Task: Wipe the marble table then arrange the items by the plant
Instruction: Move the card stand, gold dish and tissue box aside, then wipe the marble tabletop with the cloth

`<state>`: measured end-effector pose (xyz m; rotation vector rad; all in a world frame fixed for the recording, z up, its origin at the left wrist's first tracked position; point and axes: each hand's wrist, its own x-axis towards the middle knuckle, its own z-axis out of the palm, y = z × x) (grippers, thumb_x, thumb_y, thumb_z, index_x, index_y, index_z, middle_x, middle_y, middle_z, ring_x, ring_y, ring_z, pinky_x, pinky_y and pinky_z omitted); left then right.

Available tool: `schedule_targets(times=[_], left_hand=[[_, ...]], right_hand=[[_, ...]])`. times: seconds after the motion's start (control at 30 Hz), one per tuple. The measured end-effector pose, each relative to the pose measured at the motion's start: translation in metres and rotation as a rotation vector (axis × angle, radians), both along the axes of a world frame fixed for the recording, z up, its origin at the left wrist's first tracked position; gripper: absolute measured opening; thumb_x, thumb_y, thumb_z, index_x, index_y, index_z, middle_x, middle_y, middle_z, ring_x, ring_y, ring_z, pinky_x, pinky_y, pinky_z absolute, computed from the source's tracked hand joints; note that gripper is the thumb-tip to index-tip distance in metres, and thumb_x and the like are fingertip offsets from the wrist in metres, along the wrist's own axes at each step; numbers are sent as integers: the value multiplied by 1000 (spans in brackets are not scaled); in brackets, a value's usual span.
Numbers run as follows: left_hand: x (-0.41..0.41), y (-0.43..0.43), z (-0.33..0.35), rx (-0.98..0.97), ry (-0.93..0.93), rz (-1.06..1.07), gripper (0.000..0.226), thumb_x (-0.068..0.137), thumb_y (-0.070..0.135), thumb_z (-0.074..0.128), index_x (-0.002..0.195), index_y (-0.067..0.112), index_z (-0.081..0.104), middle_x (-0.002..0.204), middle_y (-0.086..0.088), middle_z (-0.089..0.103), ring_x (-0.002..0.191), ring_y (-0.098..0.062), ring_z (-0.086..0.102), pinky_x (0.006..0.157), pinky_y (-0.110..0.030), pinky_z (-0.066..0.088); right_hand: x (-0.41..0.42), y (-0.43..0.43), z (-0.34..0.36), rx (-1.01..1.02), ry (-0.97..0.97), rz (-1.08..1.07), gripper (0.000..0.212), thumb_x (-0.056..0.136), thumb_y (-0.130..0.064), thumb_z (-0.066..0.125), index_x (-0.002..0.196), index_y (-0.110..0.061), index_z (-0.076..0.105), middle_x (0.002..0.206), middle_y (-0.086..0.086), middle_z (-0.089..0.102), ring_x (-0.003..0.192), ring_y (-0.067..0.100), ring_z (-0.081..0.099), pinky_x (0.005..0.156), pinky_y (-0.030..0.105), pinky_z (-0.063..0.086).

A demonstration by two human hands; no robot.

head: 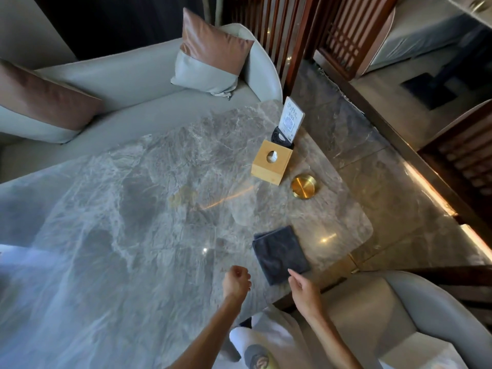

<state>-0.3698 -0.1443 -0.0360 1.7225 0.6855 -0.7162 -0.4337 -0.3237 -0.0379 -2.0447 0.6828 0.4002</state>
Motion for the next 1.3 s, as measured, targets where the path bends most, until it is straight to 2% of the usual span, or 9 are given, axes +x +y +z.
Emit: schedule_targets(times=[0.1,0.23,0.53,0.73,0.87,0.93,1.03,1.13,1.3], left_hand=[[7,-25,-17,106,68,-18,15,88,10,47,75,10,55,71,-7,57,65,-19,56,66,-45,58],[14,-53,-32,149,193,-12,23,89,25,58,97,3,60,80,-7,60,72,-23,62,70,-37,60],[16,-88,-44,122,332,185,26,82,19,72,99,0,66,90,-15,69,75,-24,63,69,-35,58],[22,-99,-30,159,249,92,22,82,14,69,101,4,65,84,-9,68,71,-18,66,53,-27,55],[33,-110,-1,248,-8,-84,13,83,13,62,95,9,58,88,-6,68,75,-15,65,60,-25,53],[39,-118,17,341,-132,-196,9,84,12,59,91,8,56,88,-8,65,77,-21,62,57,-25,43],[47,-130,35,519,-362,-366,15,89,10,50,98,7,61,95,-7,58,89,-24,58,73,-31,47],[56,-129,50,654,-535,-443,17,93,12,46,97,9,62,98,-7,58,93,-22,53,86,-36,48],[63,-118,72,822,-709,-460,22,95,27,52,84,16,68,81,0,56,78,-17,51,68,-30,52]], right_hand=[[25,1,-8,-42,44,162,44,101,-17,43,144,-11,43,152,6,41,142,17,35,110,20,25],[50,-6,-27,-251,198,491,62,102,-21,37,155,-13,7,164,6,0,151,24,-3,121,36,2],[71,-25,-30,-154,390,678,66,98,-7,36,155,-18,4,164,3,-9,150,28,-11,120,44,7],[84,-37,-21,124,410,387,57,103,-28,36,155,-23,14,164,5,6,151,27,6,119,42,11],[98,-38,-8,680,547,-112,78,89,-57,56,152,-25,26,158,5,27,145,25,27,120,39,18],[107,-39,3,992,585,-254,78,79,-66,63,140,-19,49,147,8,48,137,25,41,117,39,28],[123,-34,22,1197,429,-388,54,83,-61,57,106,-14,72,111,12,68,114,26,60,101,36,43],[140,-22,35,1424,396,-561,47,79,-66,54,90,-21,62,90,5,64,88,21,64,80,36,47],[147,-12,57,1488,304,-553,49,88,-61,54,94,-13,64,92,12,66,96,27,69,87,41,48]])
